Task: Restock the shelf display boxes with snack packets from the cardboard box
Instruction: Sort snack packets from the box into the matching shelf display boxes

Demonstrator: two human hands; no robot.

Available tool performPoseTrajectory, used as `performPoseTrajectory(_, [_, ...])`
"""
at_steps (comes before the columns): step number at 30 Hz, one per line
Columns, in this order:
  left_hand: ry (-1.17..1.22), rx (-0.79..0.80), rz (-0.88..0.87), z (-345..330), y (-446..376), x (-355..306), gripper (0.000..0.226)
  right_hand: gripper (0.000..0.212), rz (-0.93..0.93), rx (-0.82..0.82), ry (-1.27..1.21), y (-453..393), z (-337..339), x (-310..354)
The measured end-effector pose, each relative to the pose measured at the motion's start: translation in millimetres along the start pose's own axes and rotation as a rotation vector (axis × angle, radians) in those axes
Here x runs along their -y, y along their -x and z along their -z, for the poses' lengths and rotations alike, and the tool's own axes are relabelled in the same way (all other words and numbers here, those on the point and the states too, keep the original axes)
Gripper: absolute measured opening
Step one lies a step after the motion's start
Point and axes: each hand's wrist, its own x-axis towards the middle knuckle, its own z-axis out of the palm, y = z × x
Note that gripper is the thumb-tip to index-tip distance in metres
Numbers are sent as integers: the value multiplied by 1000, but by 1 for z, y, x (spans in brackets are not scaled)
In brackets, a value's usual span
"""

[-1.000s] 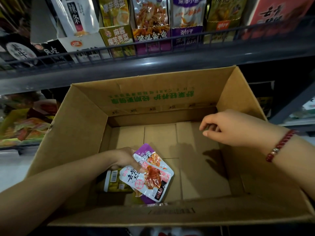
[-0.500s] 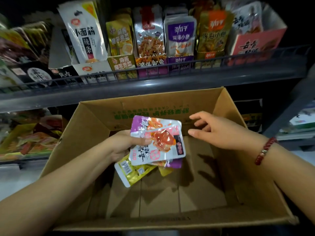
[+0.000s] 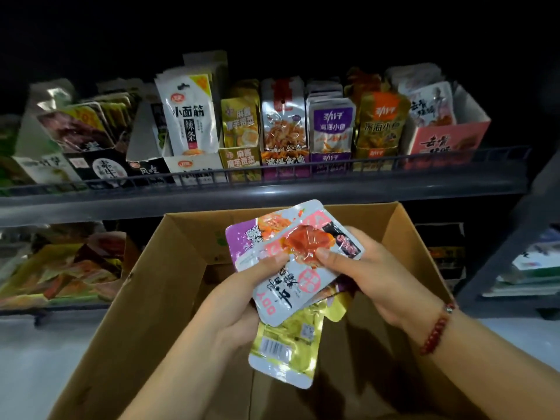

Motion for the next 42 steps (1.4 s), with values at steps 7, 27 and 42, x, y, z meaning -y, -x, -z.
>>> performPoseTrajectory(7, [-79,29,-111,2,4,-11,52,39,16,33,-19,-7,-7,3])
performPoseTrajectory(27, [-116,-53,-249,7,-3,-11,36,72,223,61,355,-18,14,28])
performPoseTrajectory(42, [-224,-77,-240,-47,-15,-3,36,62,401,61,1014,-6,45,49])
